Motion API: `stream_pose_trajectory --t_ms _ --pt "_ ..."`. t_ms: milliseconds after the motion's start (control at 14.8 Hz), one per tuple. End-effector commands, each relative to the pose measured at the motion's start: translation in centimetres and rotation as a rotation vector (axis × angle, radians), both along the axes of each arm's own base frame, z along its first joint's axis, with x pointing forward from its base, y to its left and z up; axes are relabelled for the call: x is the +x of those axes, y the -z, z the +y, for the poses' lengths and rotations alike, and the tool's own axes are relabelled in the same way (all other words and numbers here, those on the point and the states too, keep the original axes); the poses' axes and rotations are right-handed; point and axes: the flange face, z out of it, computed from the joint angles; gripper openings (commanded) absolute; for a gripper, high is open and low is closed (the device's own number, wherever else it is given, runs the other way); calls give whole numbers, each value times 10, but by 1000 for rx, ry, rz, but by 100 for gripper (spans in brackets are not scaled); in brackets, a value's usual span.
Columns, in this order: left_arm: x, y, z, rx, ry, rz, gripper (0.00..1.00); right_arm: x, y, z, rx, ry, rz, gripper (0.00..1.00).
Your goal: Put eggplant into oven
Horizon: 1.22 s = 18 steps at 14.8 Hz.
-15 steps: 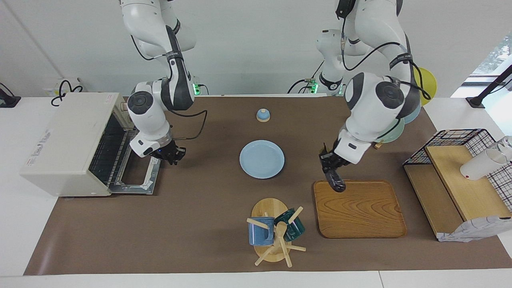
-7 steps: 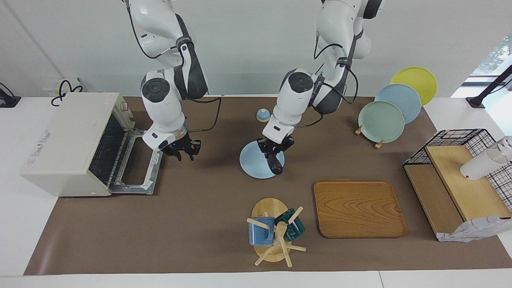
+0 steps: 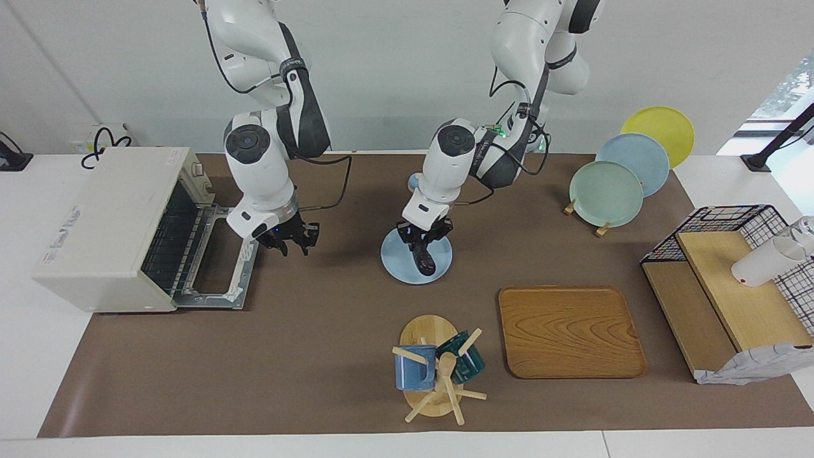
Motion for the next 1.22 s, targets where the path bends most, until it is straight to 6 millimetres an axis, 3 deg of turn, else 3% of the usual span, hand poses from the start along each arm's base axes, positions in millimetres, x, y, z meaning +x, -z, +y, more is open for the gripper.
stream_pose_trajectory --t_ms 0,203,339,474,542,677,813,880,948,1016,1151 --pt "11 -25 25 -6 -6 0 100 0 0 0 7 17 9 50" --pt "46 -83 90 18 22 30 100 -1 -1 12 10 1 7 51" --pt "70 -114 142 30 51 41 100 -8 -10 53 15 -4 -15 51" --pt "90 -132 204 33 83 24 100 -18 -23 117 26 24 -50 50" --pt "97 -141 239 33 89 14 100 -20 -33 155 33 40 -65 50" --pt "101 -156 291 35 127 6 100 -20 -31 240 18 85 -69 50" --pt "94 -174 320 38 139 3 100 -32 -7 323 -4 112 -83 50" --pt "88 -184 328 51 138 8 100 -48 8 354 7 101 -99 50" --pt "82 -193 332 72 144 12 100 -56 9 373 65 94 -144 45" --pt "75 -201 333 87 152 18 100 -63 29 374 59 87 -145 38" --pt "63 -212 331 113 172 31 100 -75 55 376 49 48 -158 37"
